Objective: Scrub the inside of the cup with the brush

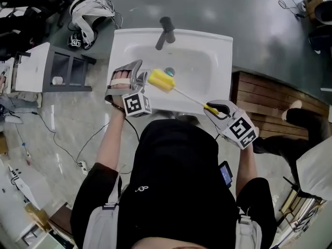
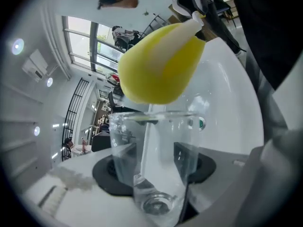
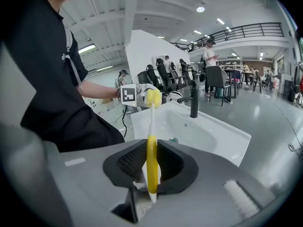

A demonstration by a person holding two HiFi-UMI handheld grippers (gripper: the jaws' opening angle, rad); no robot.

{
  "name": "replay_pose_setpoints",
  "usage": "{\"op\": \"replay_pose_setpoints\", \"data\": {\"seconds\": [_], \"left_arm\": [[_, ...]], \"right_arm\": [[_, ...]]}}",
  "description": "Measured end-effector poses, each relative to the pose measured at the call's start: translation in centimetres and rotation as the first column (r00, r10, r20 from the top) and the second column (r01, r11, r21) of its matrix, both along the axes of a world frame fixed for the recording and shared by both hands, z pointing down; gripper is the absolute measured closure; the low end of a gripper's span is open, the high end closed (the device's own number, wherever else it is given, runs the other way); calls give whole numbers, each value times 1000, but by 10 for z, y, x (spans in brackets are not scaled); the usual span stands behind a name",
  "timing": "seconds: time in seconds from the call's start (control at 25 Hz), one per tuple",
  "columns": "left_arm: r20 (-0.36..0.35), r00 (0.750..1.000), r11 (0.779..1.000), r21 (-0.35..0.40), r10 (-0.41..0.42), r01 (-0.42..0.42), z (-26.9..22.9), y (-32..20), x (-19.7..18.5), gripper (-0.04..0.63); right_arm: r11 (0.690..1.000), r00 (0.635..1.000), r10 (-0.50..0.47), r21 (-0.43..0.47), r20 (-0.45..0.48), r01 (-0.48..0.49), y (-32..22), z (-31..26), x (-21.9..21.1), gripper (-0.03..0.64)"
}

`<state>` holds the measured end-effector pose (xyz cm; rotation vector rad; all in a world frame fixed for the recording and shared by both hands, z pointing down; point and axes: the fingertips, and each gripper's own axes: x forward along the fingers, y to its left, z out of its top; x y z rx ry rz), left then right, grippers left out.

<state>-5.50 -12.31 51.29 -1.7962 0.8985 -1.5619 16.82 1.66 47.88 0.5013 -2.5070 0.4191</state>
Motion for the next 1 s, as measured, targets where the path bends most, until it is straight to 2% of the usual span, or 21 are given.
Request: {"op": "replay_pose_setpoints", "data": {"seconds": [0.44,0.68,1.0], "left_arm": [[115,984,990,4,136,-137,0,7,13,327],[161,974,986,7,161,-164,2,9,17,327],[254,941,973,-2,223,-230,5,12,25,327]], "right_arm": [[997,994,-74,20,-82,76,2,3,-2,551],[995,989,-97,-21,-111,95,4,3,1,551],[992,977,-126,6,-170,129,-5,-1,-16,551]]}}
